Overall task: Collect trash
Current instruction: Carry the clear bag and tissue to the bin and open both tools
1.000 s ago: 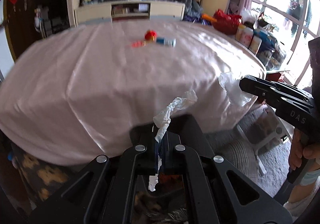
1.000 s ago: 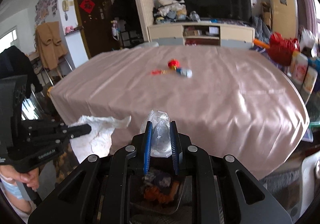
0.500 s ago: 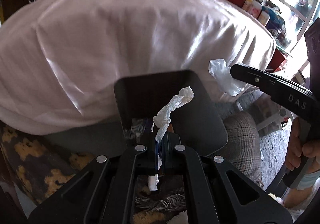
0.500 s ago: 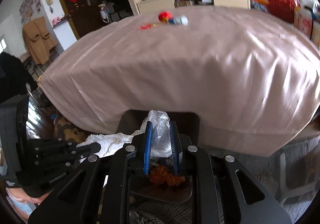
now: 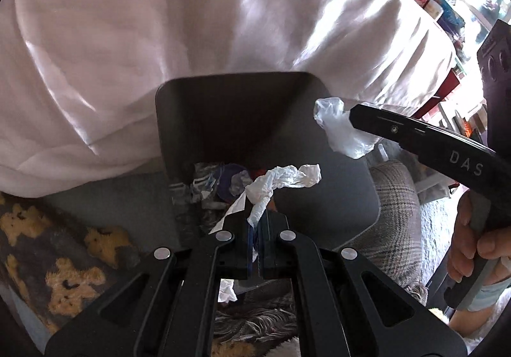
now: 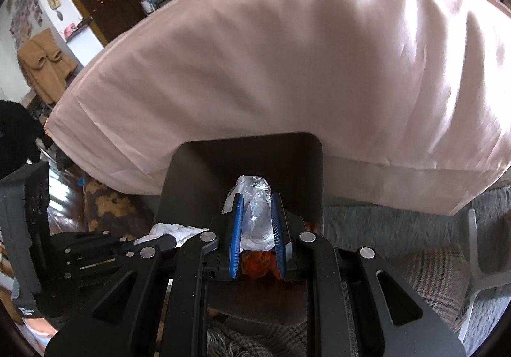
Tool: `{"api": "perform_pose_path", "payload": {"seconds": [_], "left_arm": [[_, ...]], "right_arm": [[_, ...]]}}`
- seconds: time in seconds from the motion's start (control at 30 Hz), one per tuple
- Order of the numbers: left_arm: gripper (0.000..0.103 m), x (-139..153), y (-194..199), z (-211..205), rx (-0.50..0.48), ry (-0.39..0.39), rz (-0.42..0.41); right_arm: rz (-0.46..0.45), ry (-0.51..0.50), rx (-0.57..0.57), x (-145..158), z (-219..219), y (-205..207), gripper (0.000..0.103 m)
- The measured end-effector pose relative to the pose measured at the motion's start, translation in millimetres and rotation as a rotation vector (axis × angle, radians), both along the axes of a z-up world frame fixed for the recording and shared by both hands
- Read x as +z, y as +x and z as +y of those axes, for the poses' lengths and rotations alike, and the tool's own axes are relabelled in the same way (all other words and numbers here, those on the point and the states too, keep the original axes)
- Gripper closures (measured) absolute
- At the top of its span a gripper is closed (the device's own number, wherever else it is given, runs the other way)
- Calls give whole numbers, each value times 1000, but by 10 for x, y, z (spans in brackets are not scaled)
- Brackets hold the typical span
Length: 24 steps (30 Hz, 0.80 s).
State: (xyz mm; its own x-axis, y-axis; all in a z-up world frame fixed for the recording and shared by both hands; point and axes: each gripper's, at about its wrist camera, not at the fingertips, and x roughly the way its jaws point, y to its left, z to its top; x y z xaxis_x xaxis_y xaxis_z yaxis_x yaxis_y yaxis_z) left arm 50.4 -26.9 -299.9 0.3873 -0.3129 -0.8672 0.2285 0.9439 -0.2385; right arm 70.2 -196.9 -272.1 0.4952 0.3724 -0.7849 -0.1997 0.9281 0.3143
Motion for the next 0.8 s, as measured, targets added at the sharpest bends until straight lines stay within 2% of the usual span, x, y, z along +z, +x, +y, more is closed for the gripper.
{"api": "perform_pose_path", "payload": {"seconds": [0.1,0.2,0.23,0.27,0.37,0.4,0.47,0.5,0.53,0.57,0.63,0.8], "left_arm": [[101,-38,30,18,13,4,14],[95,-46,33,50,27,7,15],[91,-42,36,57,30,10,13],[88,-34,39,62,32,14,11],[72,0,25,66,35,33,-5],[65,24,14,75,36,44,-15],[50,76,-10,101,44,78,-42],[34,107,-13,115,49,90,-54],[24,141,-19,130,55,101,-67],[21,168,-23,141,61,107,-76],[15,236,-27,186,73,116,-89],[11,457,-33,343,93,126,-134]], "right_arm": [[23,4,-7,-33,19,61,81],[45,19,-5,-57,28,87,80],[52,24,-6,-68,32,92,76],[53,26,-7,-70,22,112,66],[40,20,-22,-57,-6,106,47],[30,12,-31,-43,-23,103,44],[3,3,-53,1,-47,92,29],[-8,3,-60,22,-66,91,23],[-24,1,-71,55,-92,83,16],[-34,-6,-80,80,-108,79,11],[-51,-20,-90,148,-153,74,9],[-114,-45,-114,458,-323,90,8]]}}
